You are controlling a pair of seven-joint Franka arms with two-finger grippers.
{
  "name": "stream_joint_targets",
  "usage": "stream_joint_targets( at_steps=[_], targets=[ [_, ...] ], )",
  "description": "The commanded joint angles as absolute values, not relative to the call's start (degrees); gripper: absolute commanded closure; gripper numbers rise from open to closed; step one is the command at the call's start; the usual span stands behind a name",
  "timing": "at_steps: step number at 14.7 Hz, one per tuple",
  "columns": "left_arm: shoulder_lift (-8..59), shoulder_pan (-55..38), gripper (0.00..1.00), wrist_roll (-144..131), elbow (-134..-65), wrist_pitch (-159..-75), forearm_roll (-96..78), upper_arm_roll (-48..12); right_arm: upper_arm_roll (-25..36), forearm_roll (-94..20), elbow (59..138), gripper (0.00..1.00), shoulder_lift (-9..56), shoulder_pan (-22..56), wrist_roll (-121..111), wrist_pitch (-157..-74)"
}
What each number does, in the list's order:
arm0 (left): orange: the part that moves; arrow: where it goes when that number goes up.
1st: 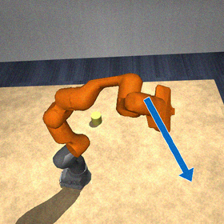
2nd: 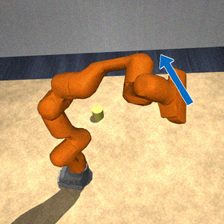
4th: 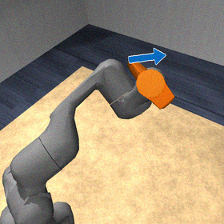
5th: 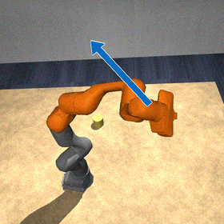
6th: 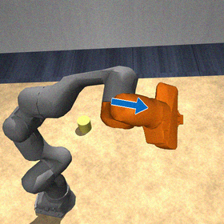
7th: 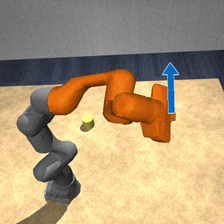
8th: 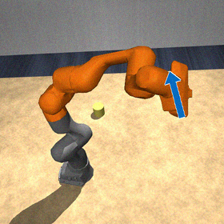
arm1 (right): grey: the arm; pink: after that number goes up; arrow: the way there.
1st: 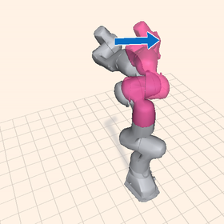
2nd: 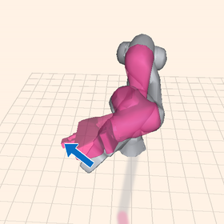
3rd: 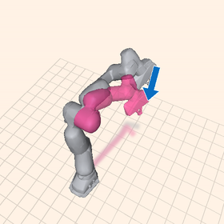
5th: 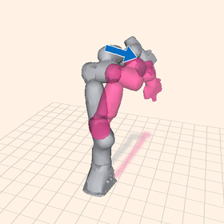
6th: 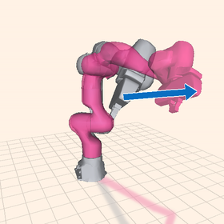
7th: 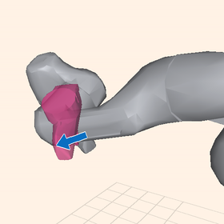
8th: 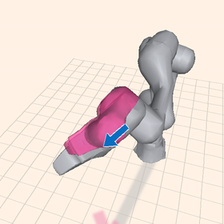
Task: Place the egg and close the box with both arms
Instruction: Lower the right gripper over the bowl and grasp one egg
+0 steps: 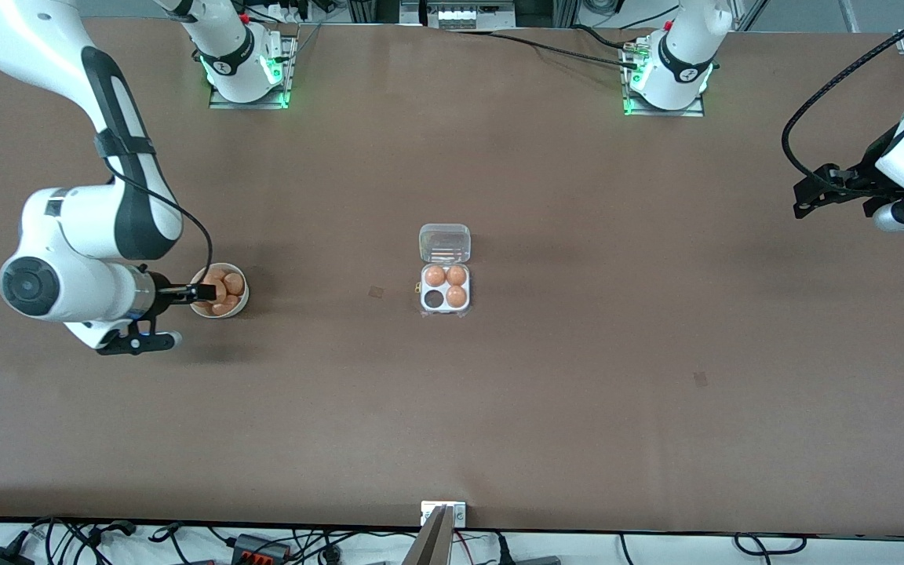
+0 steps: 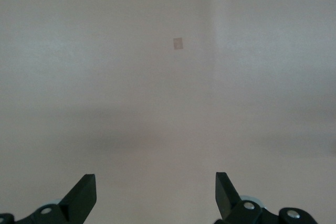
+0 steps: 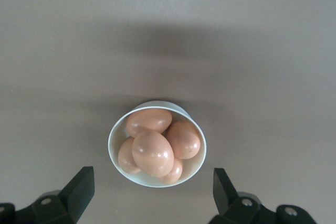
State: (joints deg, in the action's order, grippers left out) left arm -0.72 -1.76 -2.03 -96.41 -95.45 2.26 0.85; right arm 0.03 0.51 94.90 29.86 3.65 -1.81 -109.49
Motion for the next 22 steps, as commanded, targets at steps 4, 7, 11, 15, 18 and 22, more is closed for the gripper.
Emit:
stream_joint_targets(
  at_steps=[4, 7, 11, 15, 18, 22],
  targets=[
    [0.0, -1.85, 0.0, -1.49, -94.75, -94.13, 2.2, 1.14, 0.09, 0.79, 97.21, 0.0, 31.55, 4.39, -3.78, -109.34],
    [0.0, -1.85, 0.0, -1.49, -94.83, -93.96, 2.2, 1.14, 0.09, 0.79, 97.03, 0.0, 32.51, 4.39, -3.95, -109.51],
    [0.0, -1.85, 0.0, -1.49, -94.75, -93.96, 2.2, 1.14, 0.09, 0.79, 96.68, 0.0, 32.96, 4.74, -4.04, -109.43],
    [-0.09, -1.93, 0.0, -1.58, -94.75, -93.78, 2.2, 1.06, 0.09, 1.05, 96.77, 0.18, 33.57, 5.45, -4.13, -109.25],
    [-0.18, -1.93, 0.0, -1.58, -94.75, -92.81, 2.2, 0.97, 0.18, 1.49, 96.68, 0.19, 34.01, 5.45, -4.22, -109.42],
    [-0.09, -1.93, 0.0, -1.67, -94.75, -92.72, 2.2, 0.97, 0.26, 1.49, 96.5, 0.23, 34.19, 5.19, -4.92, -109.42]
  ],
)
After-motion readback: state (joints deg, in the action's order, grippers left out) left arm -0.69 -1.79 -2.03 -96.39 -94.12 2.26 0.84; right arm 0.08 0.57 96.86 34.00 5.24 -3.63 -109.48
